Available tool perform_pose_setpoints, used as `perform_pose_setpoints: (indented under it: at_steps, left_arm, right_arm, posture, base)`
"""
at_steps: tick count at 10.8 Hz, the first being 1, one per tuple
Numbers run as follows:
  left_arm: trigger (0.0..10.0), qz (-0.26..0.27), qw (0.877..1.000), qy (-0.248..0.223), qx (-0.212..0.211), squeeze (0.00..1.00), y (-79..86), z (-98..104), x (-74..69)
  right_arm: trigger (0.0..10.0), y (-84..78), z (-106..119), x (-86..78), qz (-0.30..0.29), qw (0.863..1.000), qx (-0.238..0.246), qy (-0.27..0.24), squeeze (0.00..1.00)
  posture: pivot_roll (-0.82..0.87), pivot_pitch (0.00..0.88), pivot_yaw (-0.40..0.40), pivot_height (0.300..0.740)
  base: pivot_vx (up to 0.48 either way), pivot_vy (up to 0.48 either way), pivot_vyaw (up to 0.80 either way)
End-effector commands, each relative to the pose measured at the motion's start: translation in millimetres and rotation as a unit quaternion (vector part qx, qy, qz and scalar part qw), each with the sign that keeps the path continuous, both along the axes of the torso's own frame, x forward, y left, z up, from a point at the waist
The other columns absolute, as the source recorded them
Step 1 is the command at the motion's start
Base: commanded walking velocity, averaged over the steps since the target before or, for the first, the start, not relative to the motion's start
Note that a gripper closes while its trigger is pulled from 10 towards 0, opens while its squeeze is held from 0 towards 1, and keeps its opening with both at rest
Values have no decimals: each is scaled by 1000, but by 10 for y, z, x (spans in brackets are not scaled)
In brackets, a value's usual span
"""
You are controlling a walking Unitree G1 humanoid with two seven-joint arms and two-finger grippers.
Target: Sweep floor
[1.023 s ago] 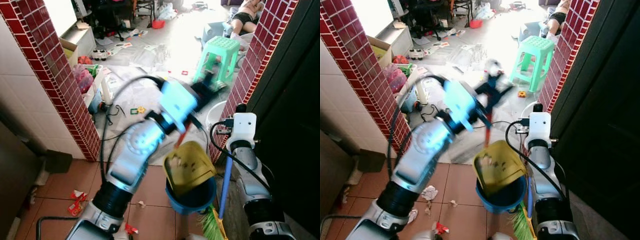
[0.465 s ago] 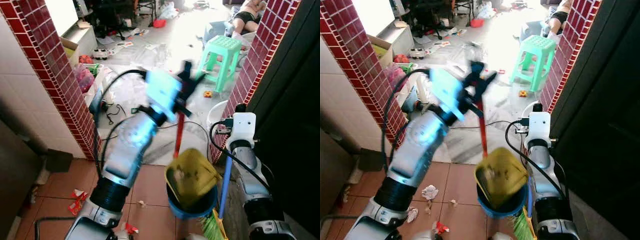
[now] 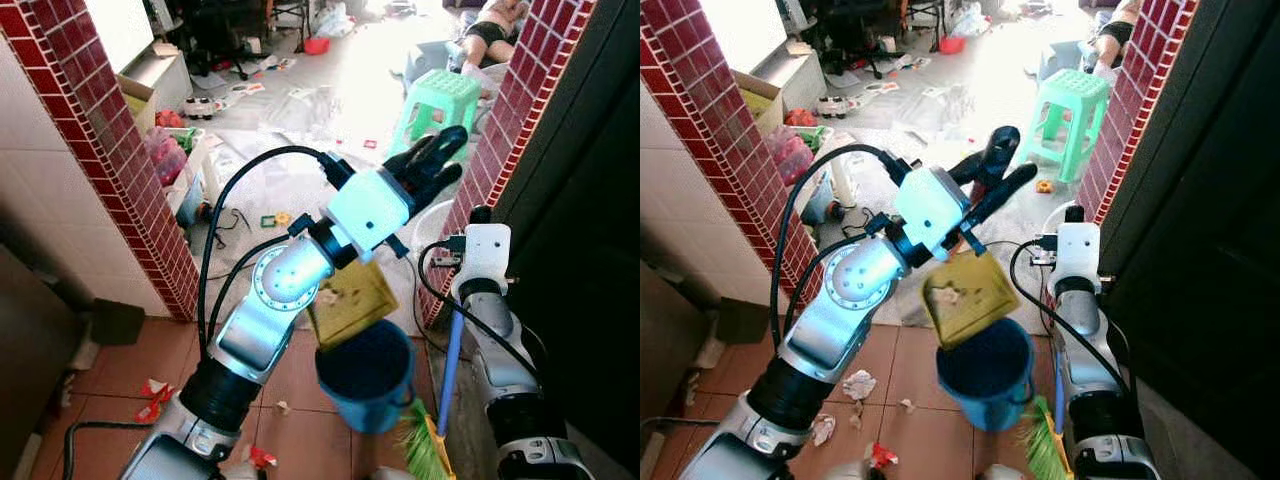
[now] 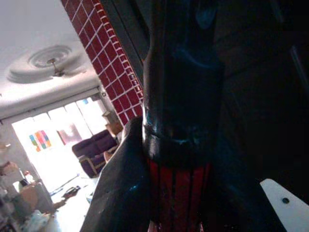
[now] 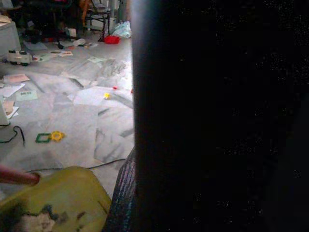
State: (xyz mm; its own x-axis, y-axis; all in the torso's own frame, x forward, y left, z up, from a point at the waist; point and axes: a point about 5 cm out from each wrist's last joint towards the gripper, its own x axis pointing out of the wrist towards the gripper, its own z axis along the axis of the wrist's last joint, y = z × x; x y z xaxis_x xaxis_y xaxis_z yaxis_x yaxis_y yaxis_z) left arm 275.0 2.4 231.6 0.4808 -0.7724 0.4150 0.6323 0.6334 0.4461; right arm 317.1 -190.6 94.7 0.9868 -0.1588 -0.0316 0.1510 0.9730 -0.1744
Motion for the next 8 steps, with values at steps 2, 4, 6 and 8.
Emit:
perform_pose_setpoints:
  at_steps: [2, 4, 6, 8]
  left_arm:
    - [10000, -18, 999, -23, -14, 0, -26, 100, -60]
    - [10000, -8, 999, -20, -43, 0, -20, 185, -49]
    - [10000, -19, 999, -33, -32, 0, -78, 216, -90]
    - [10000, -4, 997, -73, -20, 0, -112, 259, -122]
  right_arm:
    - [10000, 17, 65, 56, 2, 1000, -2, -14, 0]
    - [10000, 23, 63, 67, 4, 1000, -3, -13, 0]
    - [10000, 39, 66, 85, 7, 1000, -4, -13, 0]
    - [10000, 41, 59, 92, 6, 1000, -4, -13, 0]
  posture:
    - [-74, 0, 26, 740]
    - [-72, 0, 21, 740]
    - [-68, 0, 17, 740]
    - [-69, 0, 18, 740]
  base:
    - [0, 0, 0]
    - [0, 0, 0]
    - [0, 0, 0]
    - [0, 0, 0]
